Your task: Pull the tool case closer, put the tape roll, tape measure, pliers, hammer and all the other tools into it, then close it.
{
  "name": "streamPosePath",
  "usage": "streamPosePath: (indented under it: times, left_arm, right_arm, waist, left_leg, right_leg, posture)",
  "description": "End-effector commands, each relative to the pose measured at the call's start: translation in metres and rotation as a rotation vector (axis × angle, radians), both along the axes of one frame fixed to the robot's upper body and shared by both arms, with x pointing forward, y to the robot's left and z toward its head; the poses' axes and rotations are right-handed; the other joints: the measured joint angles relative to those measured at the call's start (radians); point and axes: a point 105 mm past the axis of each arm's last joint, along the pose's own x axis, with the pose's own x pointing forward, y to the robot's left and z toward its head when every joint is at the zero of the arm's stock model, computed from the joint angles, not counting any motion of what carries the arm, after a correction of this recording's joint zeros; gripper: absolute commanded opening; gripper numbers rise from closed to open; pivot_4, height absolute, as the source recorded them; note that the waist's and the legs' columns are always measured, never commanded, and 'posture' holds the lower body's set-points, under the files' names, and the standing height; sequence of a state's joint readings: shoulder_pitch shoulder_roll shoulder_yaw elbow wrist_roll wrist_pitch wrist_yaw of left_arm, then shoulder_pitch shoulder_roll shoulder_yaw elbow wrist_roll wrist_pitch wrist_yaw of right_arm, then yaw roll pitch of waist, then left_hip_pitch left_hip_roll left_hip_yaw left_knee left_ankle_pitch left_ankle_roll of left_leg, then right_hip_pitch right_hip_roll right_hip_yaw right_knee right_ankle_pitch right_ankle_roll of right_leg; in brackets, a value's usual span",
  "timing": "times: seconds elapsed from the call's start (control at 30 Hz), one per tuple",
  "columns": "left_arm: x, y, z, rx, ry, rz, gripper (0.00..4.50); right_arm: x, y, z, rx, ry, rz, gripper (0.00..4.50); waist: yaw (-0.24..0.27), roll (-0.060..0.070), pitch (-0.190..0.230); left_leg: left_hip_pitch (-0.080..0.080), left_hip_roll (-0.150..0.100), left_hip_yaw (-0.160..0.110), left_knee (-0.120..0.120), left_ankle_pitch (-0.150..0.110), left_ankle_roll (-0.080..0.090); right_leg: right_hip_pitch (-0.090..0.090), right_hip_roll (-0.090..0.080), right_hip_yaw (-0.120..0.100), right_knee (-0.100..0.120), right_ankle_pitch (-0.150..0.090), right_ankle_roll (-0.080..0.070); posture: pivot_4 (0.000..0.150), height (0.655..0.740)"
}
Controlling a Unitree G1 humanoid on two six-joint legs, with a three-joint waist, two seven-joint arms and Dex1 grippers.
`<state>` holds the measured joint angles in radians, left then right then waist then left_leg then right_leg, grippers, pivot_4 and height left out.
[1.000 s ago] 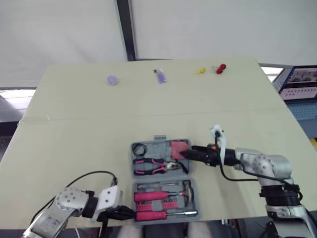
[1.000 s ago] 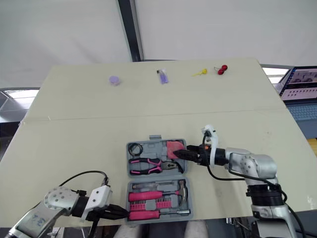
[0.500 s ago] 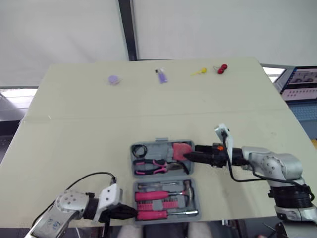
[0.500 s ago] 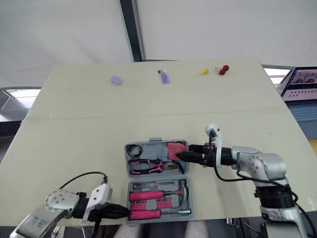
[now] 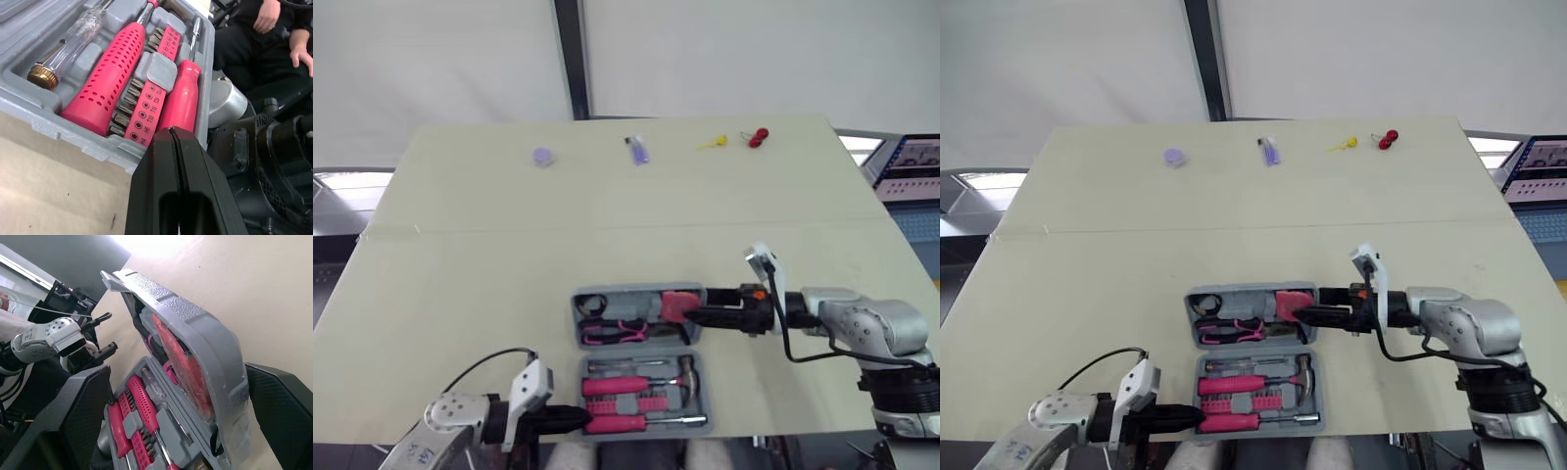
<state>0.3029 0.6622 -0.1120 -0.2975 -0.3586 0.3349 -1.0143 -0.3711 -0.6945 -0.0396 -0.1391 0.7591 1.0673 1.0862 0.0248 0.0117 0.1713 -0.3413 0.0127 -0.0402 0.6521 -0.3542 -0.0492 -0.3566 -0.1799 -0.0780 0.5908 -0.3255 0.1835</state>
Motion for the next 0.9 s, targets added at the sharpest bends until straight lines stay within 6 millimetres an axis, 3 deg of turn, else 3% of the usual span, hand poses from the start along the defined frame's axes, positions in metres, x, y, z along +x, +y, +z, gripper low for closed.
streamPosePath:
  times: [0.03, 0.57, 0.8, 0.9]
  left_arm:
    - [0.008, 0.010, -0.001, 0.018, -0.008, 0.087, 0.00]
    - [0.013, 0.007, 0.004, -0.024, 0.012, 0.138, 0.00]
    - [0.019, 0.030, 0.026, -0.027, 0.009, 0.157, 0.00]
    - [0.026, 0.055, 0.043, -0.025, 0.014, 0.212, 0.00]
  right_arm:
    - [-0.014, 0.008, 0.013, 0.017, -0.044, 0.105, 4.47]
    - [-0.049, 0.010, 0.022, -0.031, -0.037, 0.262, 4.47]
    - [-0.064, 0.006, 0.018, -0.044, -0.013, 0.287, 4.47]
    - [-0.062, -0.003, 0.022, -0.047, -0.023, 0.240, 4.47]
  waist:
    - [0.000, 0.000, 0.000]
    - [0.001, -0.002, 0.001]
    - [0.001, -0.006, 0.003]
    - [0.001, -0.008, 0.005]
  left_leg:
    - [0.000, 0.000, 0.000, 0.000, 0.000, 0.000]
    - [-0.001, 0.000, 0.000, 0.000, 0.000, 0.000]
    - [-0.001, 0.001, 0.000, 0.000, 0.000, 0.000]
    - [-0.002, 0.000, 0.000, 0.000, 0.000, 0.000]
  right_leg:
    - [0.000, 0.000, 0.000, 0.000, 0.000, 0.000]
    - [0.000, 0.000, 0.000, -0.001, 0.000, 0.000]
    - [0.000, 0.000, -0.001, -0.001, 0.000, 0.000]
    - [-0.001, 0.000, -0.001, -0.001, 0.000, 0.000]
  posture:
    - [0.150, 0.7400]
    - [0.150, 0.7400]
    - [0.150, 0.7400]
    - [0.150, 0.7400]
